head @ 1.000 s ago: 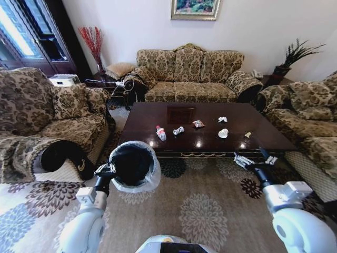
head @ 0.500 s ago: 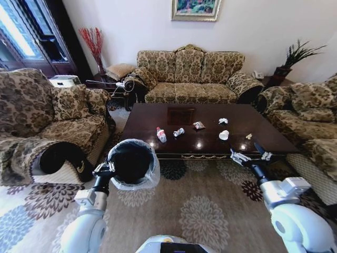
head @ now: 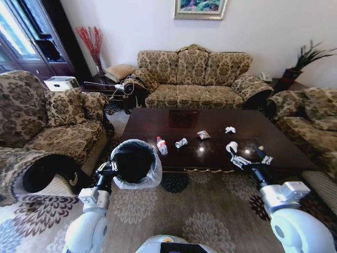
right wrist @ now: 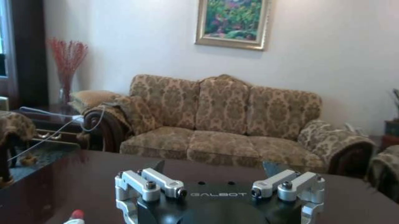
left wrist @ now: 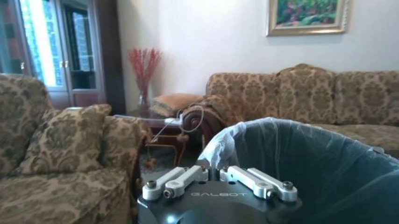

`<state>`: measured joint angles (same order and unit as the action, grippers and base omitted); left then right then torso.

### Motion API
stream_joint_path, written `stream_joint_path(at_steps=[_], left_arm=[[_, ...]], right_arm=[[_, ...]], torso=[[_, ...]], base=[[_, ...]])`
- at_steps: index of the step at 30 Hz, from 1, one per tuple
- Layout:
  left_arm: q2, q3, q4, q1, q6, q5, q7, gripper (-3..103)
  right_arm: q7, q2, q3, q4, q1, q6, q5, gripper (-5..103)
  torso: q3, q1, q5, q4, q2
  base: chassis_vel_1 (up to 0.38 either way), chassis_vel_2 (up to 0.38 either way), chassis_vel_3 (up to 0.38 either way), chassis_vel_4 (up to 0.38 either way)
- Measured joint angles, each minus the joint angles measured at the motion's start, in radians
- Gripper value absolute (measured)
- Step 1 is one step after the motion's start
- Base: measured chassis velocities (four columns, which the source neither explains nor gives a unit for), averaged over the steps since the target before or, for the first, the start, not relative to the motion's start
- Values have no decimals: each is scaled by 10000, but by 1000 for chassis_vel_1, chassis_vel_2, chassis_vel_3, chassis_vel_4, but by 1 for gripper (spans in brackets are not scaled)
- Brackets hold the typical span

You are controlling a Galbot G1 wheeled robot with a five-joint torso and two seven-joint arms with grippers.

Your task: Move to the front of the table and place the trash on the table into the trash bin.

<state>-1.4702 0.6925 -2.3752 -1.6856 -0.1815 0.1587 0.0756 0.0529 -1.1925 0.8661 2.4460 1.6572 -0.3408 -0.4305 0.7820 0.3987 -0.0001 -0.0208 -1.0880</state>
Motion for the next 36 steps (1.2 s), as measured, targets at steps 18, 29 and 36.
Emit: stream_joint_path(at_steps=[18,29,36], left_arm=[[-241,-82,110,-115,156,-119,-20,3],[-408,47,27,-215,271,-238,-28,3],[-446,17,-56,-249,280,-259,7,3]], right_arm=[[-98,-30,-1114,-678,-685,-93,220,100],[-155,25,-1602,-956,-900,12,409,100],[-149,-63,-1786,-928,-913,-4,561,100]], torso=[[-2,-5,0,3,-5],[-4,-10,0,2,-6],[-2,-7,0,2,-4]], base=[[50,46,40,45],[-22,21,28,-24],[-102,107,107,-94]])
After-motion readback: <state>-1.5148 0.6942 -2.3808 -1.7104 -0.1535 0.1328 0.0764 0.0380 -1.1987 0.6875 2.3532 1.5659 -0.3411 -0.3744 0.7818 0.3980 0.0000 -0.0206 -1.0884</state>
